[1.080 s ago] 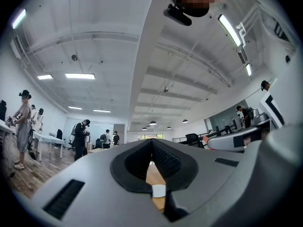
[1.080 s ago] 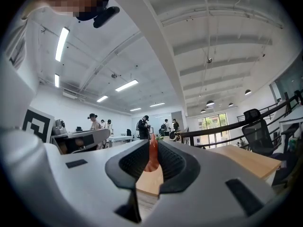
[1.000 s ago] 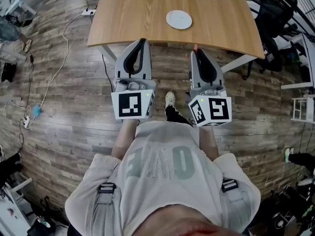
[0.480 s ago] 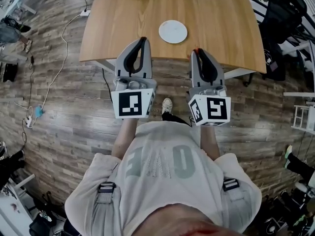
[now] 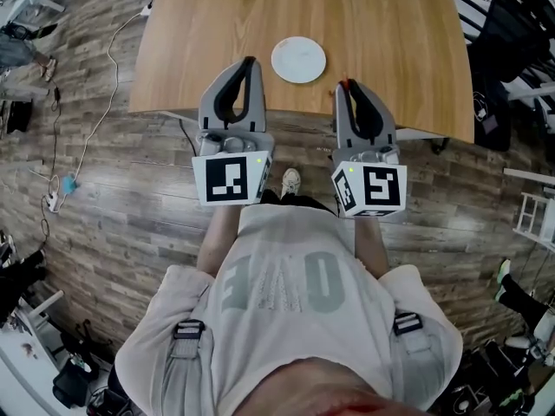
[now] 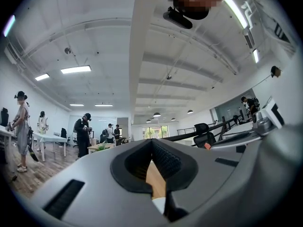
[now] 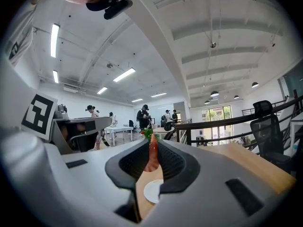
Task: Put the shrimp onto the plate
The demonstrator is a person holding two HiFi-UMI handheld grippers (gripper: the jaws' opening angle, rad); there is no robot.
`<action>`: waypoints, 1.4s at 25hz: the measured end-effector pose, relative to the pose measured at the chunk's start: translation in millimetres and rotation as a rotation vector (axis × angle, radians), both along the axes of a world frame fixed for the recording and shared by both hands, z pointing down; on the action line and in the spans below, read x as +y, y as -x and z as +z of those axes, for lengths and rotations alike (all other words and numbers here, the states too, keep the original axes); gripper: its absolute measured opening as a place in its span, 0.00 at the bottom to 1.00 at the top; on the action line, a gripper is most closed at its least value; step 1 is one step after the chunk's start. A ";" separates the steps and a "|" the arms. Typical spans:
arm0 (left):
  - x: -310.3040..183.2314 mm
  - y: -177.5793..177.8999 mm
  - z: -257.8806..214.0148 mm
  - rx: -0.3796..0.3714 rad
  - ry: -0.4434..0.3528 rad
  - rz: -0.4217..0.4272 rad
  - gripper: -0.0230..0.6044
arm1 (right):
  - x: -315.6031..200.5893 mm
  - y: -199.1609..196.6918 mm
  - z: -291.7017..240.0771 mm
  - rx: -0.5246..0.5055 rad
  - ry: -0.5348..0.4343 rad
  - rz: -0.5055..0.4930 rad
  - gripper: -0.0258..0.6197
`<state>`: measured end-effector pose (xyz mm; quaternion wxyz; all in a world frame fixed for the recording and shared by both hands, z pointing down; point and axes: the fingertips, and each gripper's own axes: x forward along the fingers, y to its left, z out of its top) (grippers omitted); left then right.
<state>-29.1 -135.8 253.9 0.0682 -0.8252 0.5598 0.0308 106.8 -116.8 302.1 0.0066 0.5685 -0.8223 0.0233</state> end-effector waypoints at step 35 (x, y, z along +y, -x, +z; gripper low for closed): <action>-156.3 -12.6 -35.4 0.057 -0.116 0.101 0.05 | -150.8 13.9 -29.9 0.055 -0.072 0.016 0.13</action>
